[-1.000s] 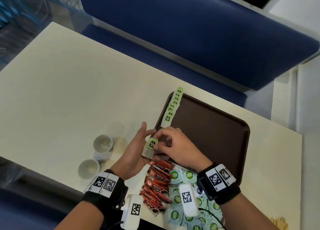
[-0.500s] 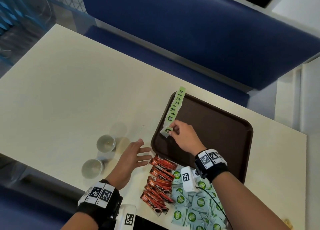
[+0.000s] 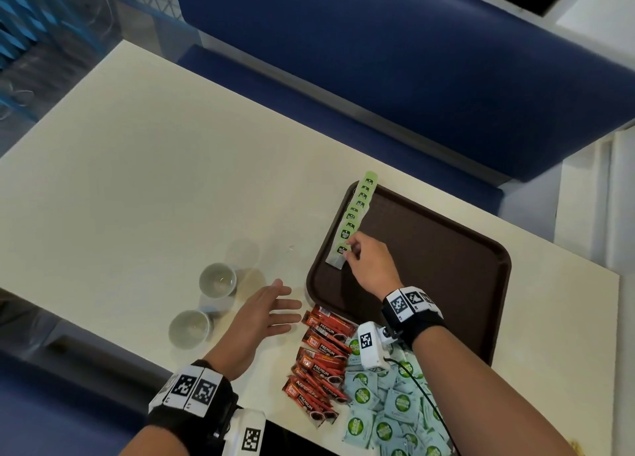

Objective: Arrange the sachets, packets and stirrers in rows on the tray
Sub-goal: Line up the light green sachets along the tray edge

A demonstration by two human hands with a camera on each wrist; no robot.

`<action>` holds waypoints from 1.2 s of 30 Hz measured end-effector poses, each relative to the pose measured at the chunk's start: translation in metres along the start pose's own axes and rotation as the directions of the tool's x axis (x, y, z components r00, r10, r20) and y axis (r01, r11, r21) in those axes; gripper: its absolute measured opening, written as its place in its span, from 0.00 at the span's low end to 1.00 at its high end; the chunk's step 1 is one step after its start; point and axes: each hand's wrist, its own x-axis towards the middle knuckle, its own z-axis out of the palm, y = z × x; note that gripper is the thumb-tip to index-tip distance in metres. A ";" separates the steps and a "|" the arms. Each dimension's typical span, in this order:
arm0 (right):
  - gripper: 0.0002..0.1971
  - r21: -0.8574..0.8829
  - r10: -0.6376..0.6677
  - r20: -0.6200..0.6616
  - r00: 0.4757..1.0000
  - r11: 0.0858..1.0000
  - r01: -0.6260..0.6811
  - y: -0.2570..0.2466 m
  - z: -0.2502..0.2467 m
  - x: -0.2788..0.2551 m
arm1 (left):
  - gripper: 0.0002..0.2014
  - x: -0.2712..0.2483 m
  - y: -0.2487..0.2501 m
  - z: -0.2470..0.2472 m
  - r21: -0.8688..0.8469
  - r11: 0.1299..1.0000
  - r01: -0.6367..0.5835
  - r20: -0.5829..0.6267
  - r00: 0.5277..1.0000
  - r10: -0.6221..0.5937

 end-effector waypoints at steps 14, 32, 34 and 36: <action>0.06 0.049 0.004 -0.040 0.999 0.999 -0.002 0.000 0.001 0.004 | 0.18 0.004 -0.005 -0.009 0.053 0.999 -0.002 -0.004 1.000 0.003; 0.20 -0.085 -0.129 0.108 0.986 0.987 0.138 0.010 0.054 -0.180 | 0.14 -0.007 -0.040 0.015 0.767 0.392 -0.509 0.359 0.846 0.396; 0.27 -0.161 -0.122 0.124 0.985 0.977 0.141 0.014 0.072 -0.204 | 0.18 -0.003 -0.038 0.022 0.763 0.277 -0.584 0.449 0.788 0.422; 0.33 -0.232 -0.128 0.132 0.983 0.960 0.156 0.017 0.090 -0.221 | 0.21 0.004 -0.039 0.028 0.742 0.123 -0.659 0.560 0.710 0.426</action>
